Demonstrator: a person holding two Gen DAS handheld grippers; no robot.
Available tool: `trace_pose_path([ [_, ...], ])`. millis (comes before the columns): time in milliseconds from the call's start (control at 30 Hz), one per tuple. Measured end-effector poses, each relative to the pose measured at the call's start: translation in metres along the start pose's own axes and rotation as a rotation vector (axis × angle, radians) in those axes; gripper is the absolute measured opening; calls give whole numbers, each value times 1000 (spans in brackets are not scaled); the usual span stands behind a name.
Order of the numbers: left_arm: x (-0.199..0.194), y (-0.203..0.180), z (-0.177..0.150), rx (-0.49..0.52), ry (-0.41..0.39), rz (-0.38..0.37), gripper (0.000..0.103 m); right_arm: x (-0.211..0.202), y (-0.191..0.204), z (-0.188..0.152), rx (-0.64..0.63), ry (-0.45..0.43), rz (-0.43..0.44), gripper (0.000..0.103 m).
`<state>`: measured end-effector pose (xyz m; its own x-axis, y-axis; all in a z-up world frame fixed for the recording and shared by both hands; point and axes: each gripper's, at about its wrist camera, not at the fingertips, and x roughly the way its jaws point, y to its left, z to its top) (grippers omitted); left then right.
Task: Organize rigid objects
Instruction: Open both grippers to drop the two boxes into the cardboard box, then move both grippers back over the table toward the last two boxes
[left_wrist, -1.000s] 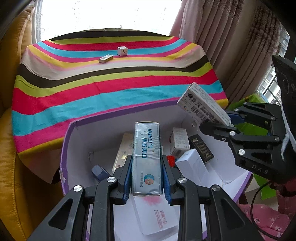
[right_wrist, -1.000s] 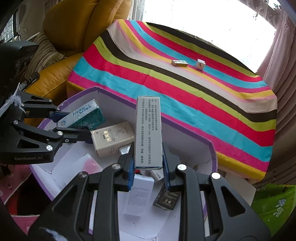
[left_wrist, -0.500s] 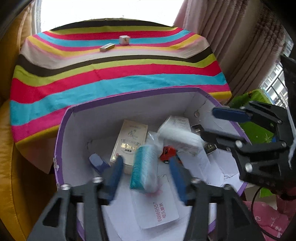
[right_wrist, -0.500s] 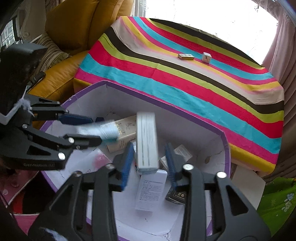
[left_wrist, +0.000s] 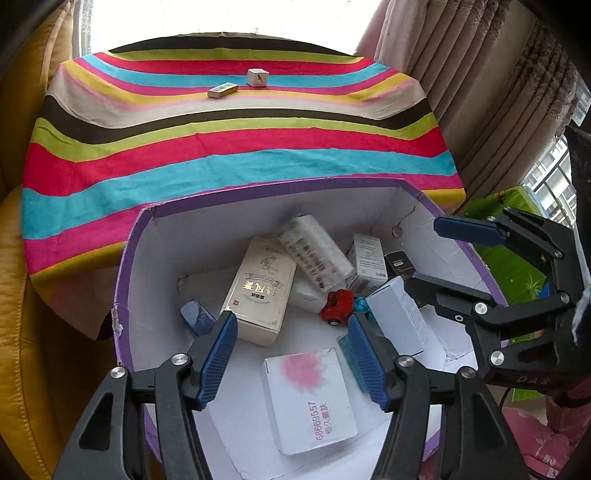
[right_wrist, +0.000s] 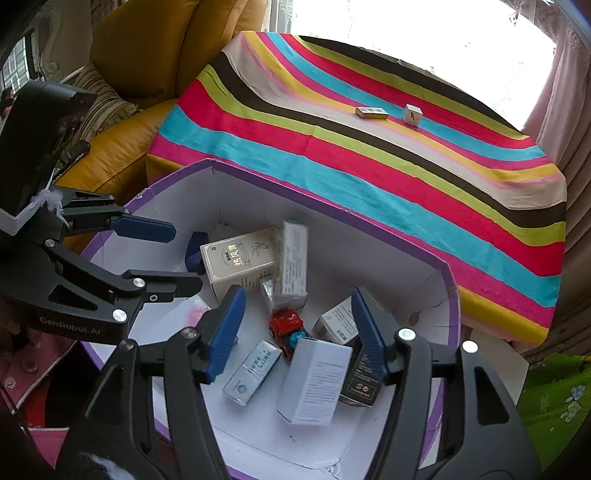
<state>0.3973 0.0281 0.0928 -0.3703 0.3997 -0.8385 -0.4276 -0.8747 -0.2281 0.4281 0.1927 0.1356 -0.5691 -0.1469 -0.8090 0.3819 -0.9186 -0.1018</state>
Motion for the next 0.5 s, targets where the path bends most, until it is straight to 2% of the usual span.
trace_pose_path([
  [300, 5, 10, 7, -23, 26, -4, 68, 10, -1, 4, -7, 16, 14, 70],
  [367, 6, 12, 15, -11, 26, -1, 72, 11, -4, 8, -4, 13, 22, 74],
  [433, 6, 17, 25, -6, 22, -2, 85, 13, -8, 14, -5, 5, 31, 77],
  [500, 6, 24, 38, -10, 17, -10, 86, 17, -15, 22, 5, -3, 40, 79],
])
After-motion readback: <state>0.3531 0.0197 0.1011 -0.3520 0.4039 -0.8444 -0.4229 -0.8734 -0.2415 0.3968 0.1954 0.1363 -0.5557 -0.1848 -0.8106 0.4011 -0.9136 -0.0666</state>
